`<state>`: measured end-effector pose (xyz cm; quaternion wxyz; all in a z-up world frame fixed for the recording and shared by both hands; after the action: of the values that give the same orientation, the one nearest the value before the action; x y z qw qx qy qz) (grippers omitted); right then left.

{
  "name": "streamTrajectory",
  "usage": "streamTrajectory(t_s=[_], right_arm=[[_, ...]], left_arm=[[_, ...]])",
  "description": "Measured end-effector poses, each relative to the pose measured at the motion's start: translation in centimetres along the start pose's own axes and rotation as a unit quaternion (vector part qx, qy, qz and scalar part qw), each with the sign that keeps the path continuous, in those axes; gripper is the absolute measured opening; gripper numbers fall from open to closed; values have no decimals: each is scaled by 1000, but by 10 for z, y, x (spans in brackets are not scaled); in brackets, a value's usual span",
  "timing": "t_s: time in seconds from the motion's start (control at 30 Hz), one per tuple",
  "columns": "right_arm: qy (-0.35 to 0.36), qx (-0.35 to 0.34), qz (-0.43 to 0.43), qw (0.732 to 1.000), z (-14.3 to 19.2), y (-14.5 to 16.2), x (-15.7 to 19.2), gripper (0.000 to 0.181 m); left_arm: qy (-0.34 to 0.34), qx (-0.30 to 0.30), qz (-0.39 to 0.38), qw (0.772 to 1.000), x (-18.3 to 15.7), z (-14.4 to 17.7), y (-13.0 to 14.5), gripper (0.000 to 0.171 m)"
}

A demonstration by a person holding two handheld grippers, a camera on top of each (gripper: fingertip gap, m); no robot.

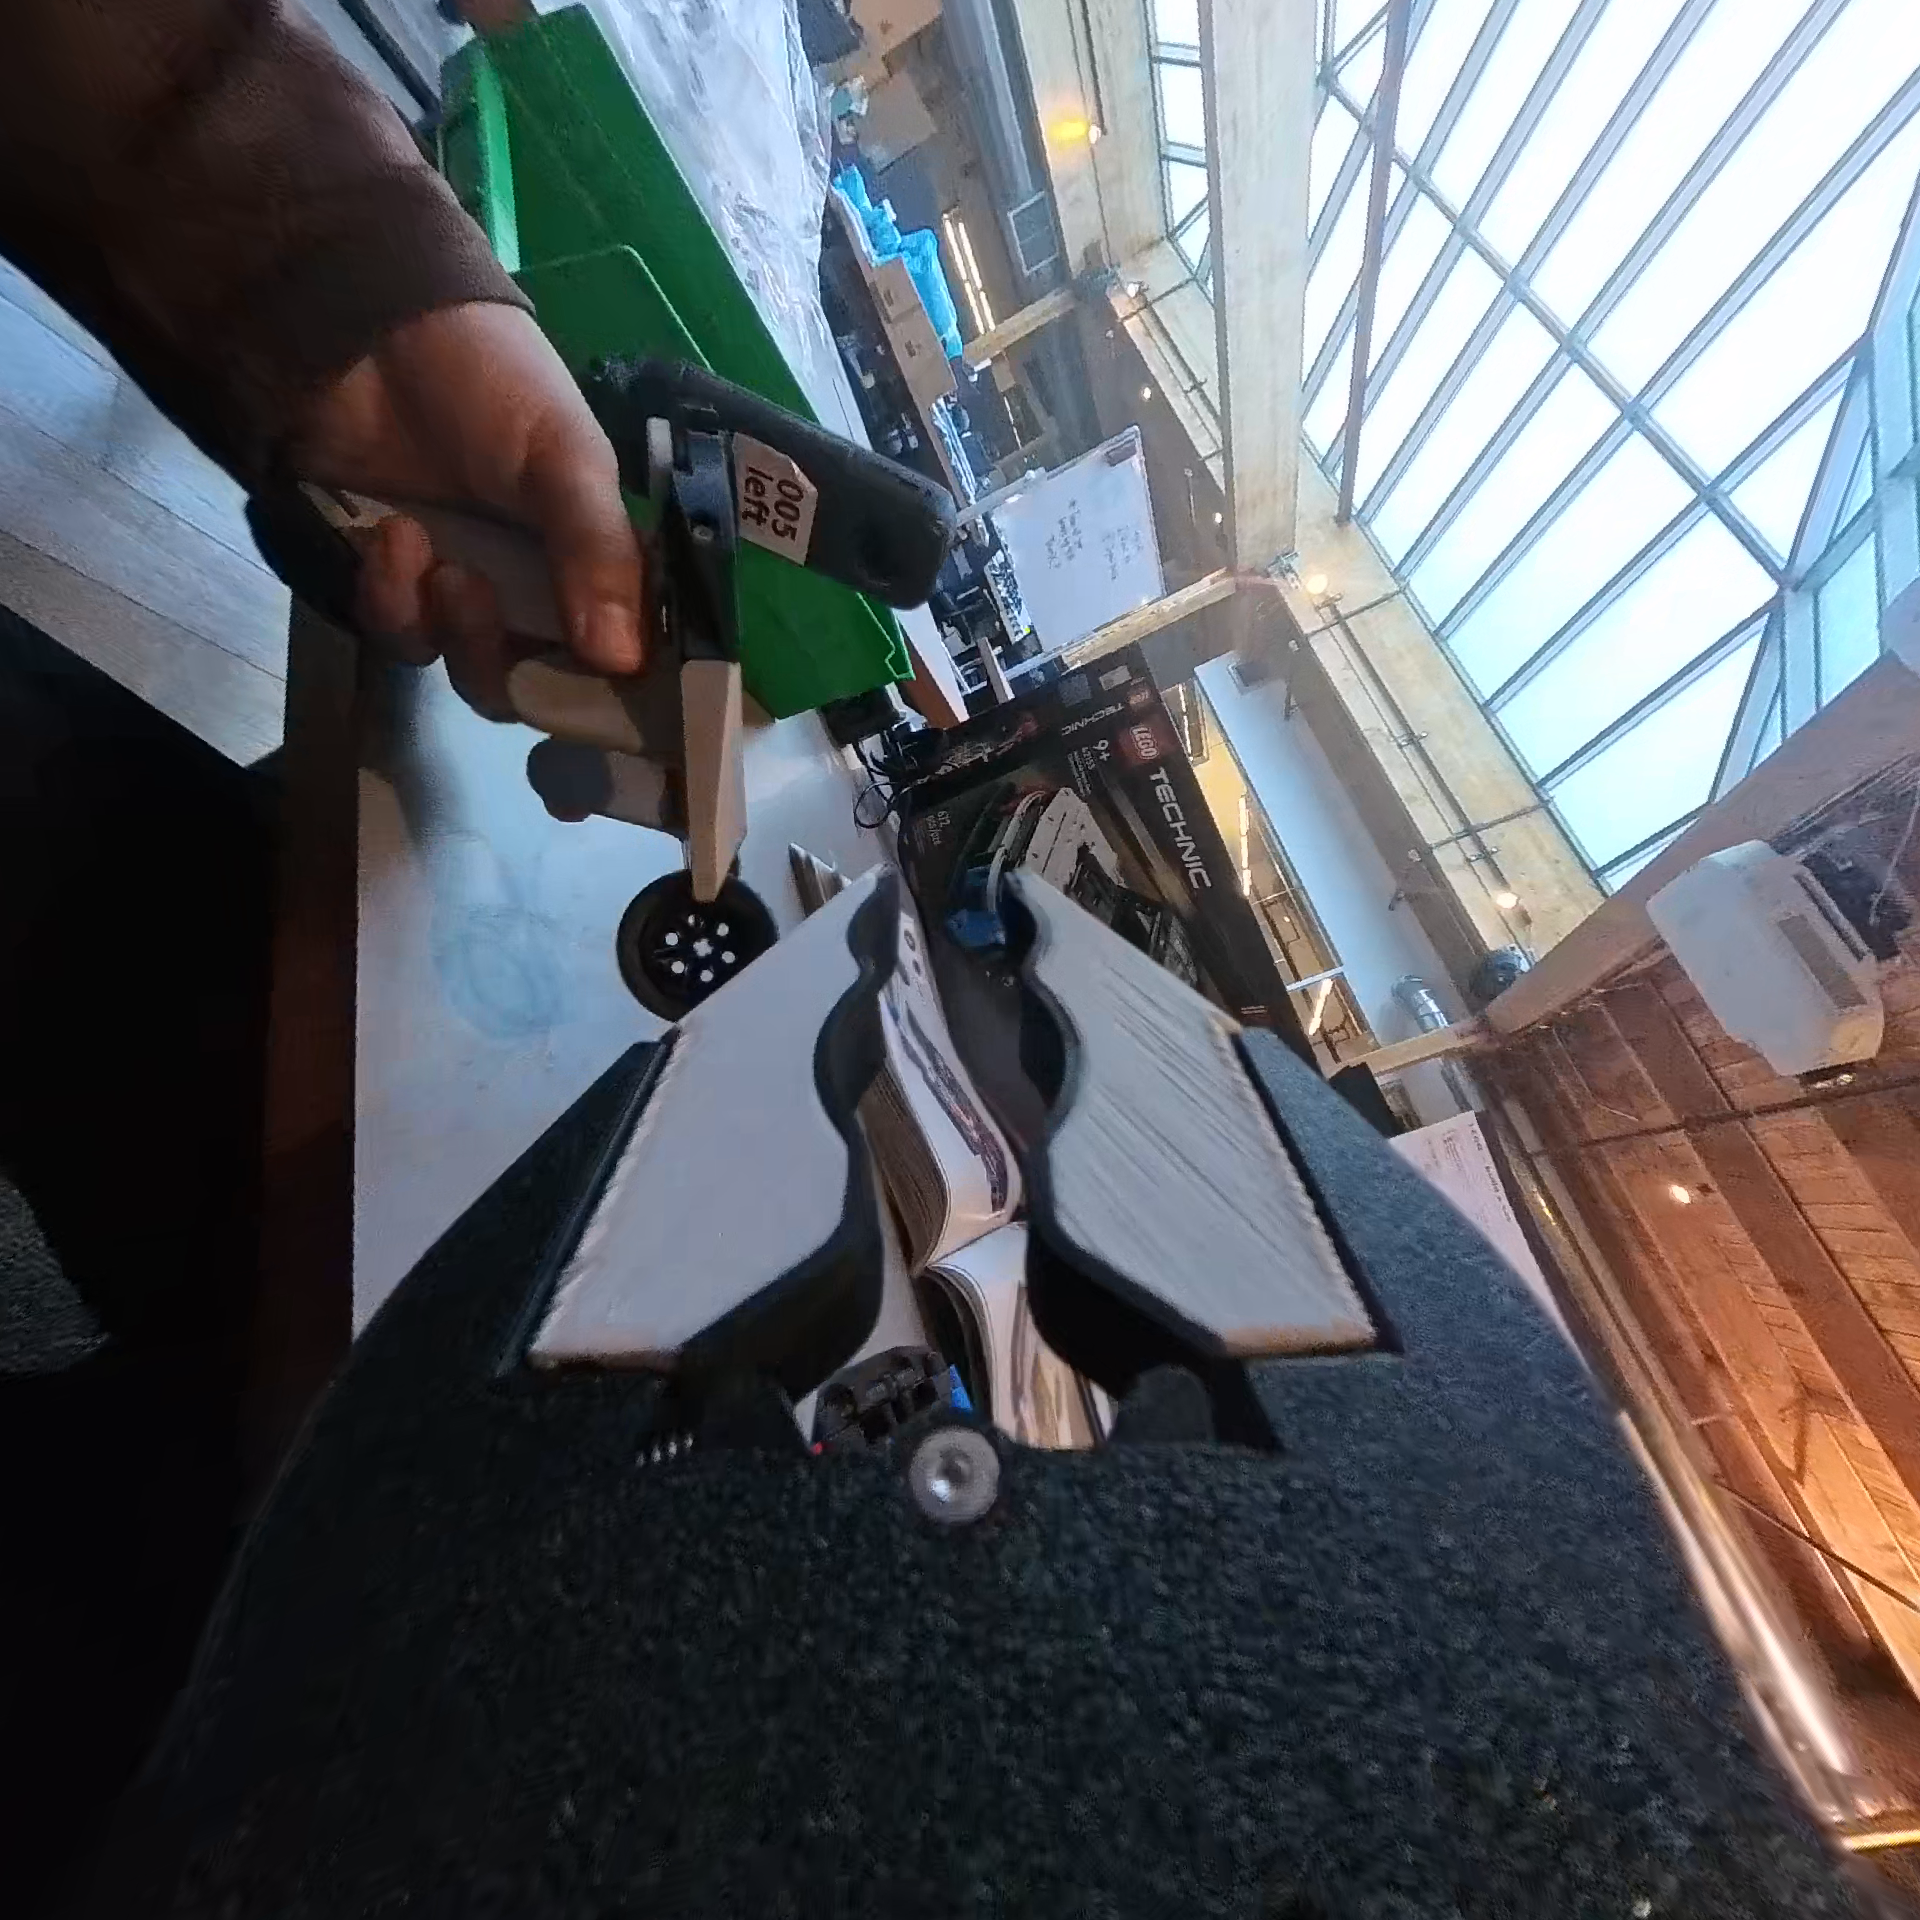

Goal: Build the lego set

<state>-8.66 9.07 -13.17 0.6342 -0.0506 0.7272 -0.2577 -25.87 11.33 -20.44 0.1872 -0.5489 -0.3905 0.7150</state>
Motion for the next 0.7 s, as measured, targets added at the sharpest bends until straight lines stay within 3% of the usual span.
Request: streamTrajectory(t_s=[0.3,0.5,0.6,0.7], right_arm=[[-16,-21,-14,1000,4,-5,1,15],[-67,-32,-128,989,4,7,0,22],[-109,-26,-235,965,-5,17,4,18],[-161,-25,-385,909,-16,27,5,25]], left_arm=[[45,8,-3,999,-12,-12,1,19],[112,6,4,994,-35,-16,-4,18],[134,-11,13,991,-43,-14,-10,18],[122,-19,-3,992,-43,-12,-12,17]])
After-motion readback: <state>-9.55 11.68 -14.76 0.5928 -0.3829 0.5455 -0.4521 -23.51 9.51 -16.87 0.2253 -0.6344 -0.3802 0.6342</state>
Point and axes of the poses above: each gripper's, where its closed fingertips meet, z back along the fingers, y out of its underside, x = y × z across the jaws, the point moved 7 cm from there along z, back along the fingers, and after that the axes turned 3 degrees about y, right-handed, at the moved point
